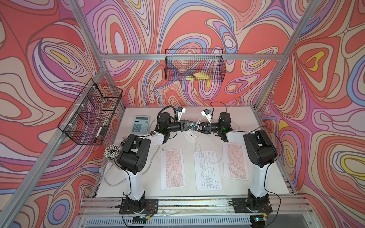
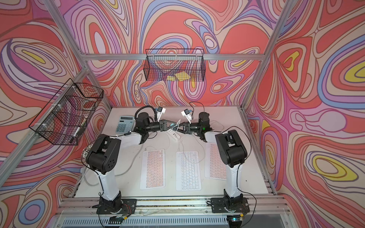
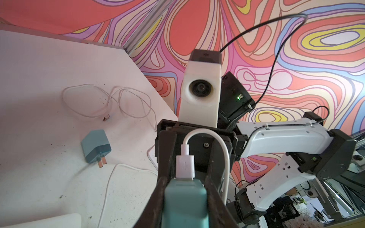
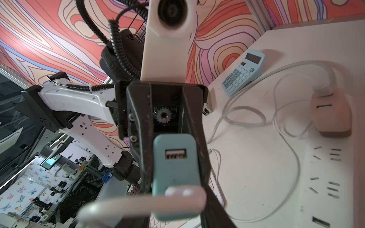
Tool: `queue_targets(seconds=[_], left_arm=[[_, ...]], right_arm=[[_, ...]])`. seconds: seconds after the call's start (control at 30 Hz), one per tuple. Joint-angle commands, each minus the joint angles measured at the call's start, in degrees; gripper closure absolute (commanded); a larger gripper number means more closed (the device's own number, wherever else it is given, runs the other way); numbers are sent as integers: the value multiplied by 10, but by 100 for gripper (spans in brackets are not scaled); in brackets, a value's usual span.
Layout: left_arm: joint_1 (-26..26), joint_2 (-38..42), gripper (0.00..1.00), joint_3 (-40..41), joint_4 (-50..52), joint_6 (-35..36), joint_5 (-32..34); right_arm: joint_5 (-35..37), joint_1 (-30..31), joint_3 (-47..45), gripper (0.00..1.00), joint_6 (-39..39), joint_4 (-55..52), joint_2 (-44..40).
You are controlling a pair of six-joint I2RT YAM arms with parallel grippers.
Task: Unplug the wireless keyboard
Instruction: Remove the power cord from the plug.
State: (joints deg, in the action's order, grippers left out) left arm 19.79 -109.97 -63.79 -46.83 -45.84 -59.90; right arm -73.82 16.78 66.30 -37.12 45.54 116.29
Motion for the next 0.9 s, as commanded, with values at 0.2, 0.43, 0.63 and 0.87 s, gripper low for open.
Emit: queue_targets(seconds=[0.2, 0.43, 0.63, 0.87], left_arm=[[-11, 62, 100, 15, 125, 110, 79], [10, 110, 100, 13, 317, 295, 210], [36, 113, 100, 10, 362, 363, 287], [54, 118, 100, 13, 353, 388, 322]], right_arm=[[52, -22, -5, 58, 129, -181, -35], [248, -36, 56, 58, 211, -436, -75], [268, -38, 45, 56, 48, -347, -98], [253, -8, 86, 54, -29, -386, -70]])
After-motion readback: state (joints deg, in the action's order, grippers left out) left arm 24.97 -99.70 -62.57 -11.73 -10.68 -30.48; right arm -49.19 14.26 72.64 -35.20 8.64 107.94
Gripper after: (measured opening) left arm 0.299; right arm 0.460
